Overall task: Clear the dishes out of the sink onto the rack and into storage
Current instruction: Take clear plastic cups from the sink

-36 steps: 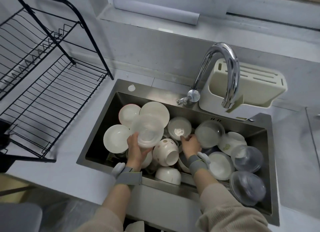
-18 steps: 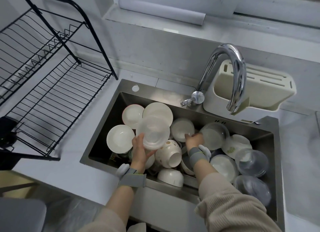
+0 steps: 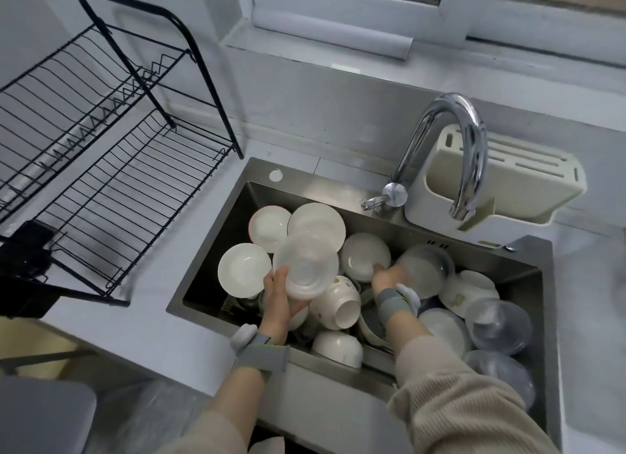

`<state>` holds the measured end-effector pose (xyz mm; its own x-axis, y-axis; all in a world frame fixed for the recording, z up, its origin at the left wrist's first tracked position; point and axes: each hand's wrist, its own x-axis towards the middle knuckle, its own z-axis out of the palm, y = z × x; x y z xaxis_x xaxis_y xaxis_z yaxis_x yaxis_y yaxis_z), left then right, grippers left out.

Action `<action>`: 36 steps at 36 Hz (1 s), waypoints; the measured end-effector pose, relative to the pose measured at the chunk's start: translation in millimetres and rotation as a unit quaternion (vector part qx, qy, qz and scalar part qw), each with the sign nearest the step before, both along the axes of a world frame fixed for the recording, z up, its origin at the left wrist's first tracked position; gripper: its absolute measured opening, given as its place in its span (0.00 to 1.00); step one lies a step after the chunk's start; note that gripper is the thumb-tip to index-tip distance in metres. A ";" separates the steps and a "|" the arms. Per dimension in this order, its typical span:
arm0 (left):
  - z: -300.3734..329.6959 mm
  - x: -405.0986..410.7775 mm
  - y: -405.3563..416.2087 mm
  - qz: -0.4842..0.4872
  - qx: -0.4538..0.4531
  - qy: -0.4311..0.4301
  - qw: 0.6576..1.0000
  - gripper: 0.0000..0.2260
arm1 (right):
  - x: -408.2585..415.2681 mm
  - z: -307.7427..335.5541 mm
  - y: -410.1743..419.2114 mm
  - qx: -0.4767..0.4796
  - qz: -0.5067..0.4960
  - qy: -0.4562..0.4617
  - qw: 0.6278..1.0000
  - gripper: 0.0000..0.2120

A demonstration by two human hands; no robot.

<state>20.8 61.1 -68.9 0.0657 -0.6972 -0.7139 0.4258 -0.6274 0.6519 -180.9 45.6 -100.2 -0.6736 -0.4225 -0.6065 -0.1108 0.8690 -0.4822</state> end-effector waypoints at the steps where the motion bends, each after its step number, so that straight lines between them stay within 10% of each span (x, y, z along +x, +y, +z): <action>1: 0.9 -0.4 1.3 -0.006 -0.001 -0.005 1.000 0.23 | -0.6 0.1 0.5 0.005 -0.004 -0.006 1.000 0.20; 15: -4.0 -8.2 15.1 -0.028 -0.019 -0.066 0.997 0.23 | -2.0 9.8 18.3 -0.198 -0.112 -0.044 0.973 0.06; 23: -2.9 -15.7 20.3 -0.021 -0.035 -0.092 0.995 0.32 | 22.6 46.1 20.4 -0.326 -0.015 -0.200 0.924 0.06; 36: 5.0 -13.8 22.1 -0.025 -0.055 -0.036 0.998 0.36 | 61.6 57.1 25.0 -0.195 0.282 0.198 0.918 0.14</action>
